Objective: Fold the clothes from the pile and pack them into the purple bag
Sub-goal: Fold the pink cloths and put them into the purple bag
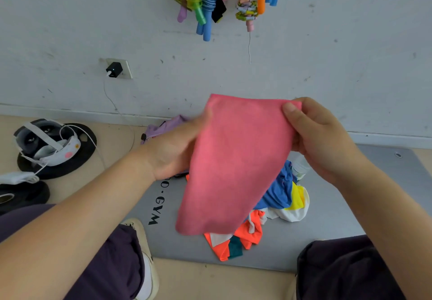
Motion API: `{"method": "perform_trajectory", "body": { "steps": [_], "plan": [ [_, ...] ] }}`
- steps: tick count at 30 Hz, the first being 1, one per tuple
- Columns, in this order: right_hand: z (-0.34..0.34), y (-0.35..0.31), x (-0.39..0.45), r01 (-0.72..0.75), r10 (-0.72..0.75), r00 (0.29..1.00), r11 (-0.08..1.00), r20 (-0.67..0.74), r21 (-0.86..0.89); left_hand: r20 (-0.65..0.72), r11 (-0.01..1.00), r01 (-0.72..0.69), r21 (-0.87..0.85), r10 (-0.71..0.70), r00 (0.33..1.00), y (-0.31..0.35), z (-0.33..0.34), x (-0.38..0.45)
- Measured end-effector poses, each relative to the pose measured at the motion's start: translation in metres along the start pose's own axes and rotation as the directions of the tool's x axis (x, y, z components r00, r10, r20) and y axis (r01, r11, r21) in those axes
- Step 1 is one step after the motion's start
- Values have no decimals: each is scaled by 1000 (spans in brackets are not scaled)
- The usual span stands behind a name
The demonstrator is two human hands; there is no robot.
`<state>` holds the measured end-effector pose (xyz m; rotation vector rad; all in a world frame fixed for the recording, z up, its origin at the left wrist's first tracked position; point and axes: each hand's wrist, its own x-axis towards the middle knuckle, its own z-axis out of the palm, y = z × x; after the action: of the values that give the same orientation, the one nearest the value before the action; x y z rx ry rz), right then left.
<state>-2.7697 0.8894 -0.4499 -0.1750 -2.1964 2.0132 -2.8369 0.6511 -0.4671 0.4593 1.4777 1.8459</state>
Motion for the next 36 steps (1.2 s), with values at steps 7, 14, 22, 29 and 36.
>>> {"method": "perform_trajectory", "body": {
  "steps": [7,14,22,29,36],
  "plan": [
    [6,15,2,-288,233,924,945,304,153,-120,1000,13,17,-11,993,-11,-5,3],
    [2,19,1,-166,113,964,963,242,211,-224,997,-30,69,45,974,-7,-2,5],
    [9,15,-5,-129,84,931,986,355,106,-320,991,-109,81,130,938,-11,0,6],
    [15,18,-5,-35,30,995,998,98,50,-603,963,-135,232,251,758,-10,1,10],
    [9,15,-3,24,-28,994,999,108,39,-324,938,-158,308,260,910,-1,-8,2]
  ]
}}
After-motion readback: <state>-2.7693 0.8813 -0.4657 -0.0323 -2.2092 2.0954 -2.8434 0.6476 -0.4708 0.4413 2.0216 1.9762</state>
